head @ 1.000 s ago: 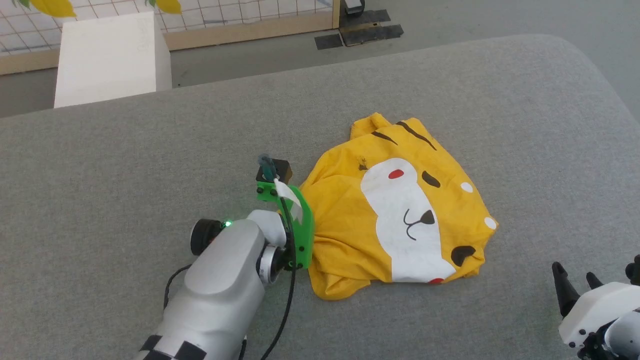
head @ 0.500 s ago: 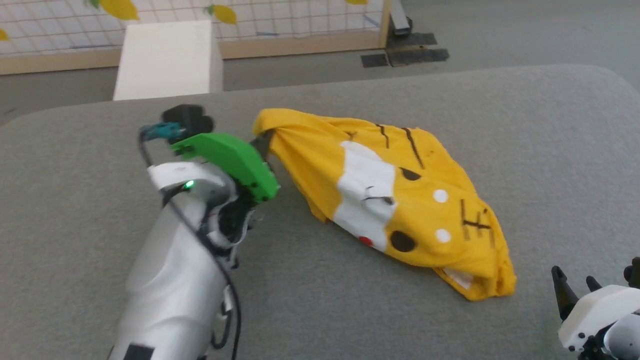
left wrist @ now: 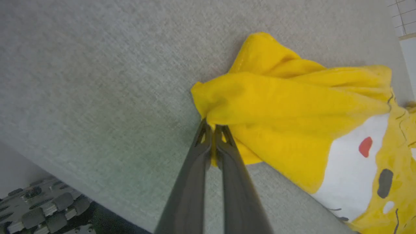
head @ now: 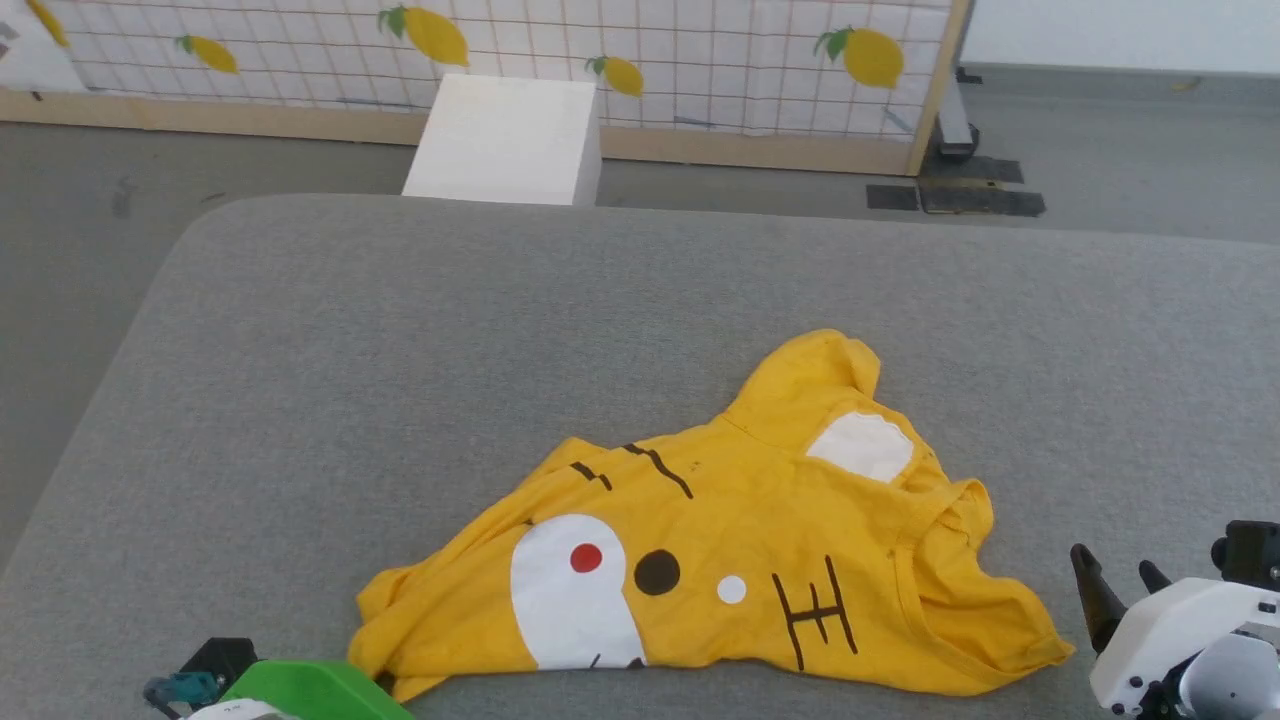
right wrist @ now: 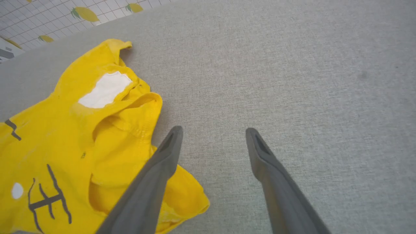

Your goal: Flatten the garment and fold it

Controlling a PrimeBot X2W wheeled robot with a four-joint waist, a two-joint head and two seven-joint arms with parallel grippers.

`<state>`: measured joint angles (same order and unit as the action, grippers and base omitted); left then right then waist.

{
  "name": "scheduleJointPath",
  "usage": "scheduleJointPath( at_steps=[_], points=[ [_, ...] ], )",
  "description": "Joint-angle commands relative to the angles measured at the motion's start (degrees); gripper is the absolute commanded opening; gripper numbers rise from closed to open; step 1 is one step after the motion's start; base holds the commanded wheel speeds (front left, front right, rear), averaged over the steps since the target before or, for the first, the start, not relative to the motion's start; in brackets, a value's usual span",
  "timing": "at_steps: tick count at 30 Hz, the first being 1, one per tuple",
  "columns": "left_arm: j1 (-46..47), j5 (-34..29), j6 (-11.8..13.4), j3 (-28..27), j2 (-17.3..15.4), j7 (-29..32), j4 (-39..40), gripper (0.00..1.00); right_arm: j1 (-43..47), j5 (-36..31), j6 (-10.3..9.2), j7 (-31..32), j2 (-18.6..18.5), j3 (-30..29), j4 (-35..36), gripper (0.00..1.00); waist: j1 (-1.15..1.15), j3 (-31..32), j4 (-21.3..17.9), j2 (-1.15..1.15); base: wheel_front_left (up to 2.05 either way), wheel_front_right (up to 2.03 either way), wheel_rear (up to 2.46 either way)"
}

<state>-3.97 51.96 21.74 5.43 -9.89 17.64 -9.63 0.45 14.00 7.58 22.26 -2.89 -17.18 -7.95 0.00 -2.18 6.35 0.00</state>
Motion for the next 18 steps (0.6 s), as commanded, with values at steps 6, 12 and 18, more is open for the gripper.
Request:
scheduleJointPath(
  at_steps=[6, 12, 18],
  points=[
    [2.4, -0.2, -5.2, 0.0, 0.2, -3.9, 5.0, 1.00, 0.1, -0.8, -0.09, 0.7, 0.0, 1.4, 0.7, 1.00, 0.00, 1.3, 1.8, 0.00, 0.00, 0.00, 0.00],
    [7.4, -16.2, -9.1, 3.6, -4.1, -22.9, 8.4, 1.00, -0.2, -2.8, -0.09, 6.5, 0.0, 6.0, 1.5, 1.00, 0.00, 0.9, 0.9, 0.00, 0.00, 0.00, 0.00],
    [8.1, -24.5, -11.0, 7.6, -3.5, -31.6, 6.6, 1.00, -1.5, -8.3, -0.09, 14.2, 0.0, 10.8, 0.0, 1.00, 0.00, -0.2, 0.6, 0.00, 0.00, 0.00, 0.00]
  ],
)
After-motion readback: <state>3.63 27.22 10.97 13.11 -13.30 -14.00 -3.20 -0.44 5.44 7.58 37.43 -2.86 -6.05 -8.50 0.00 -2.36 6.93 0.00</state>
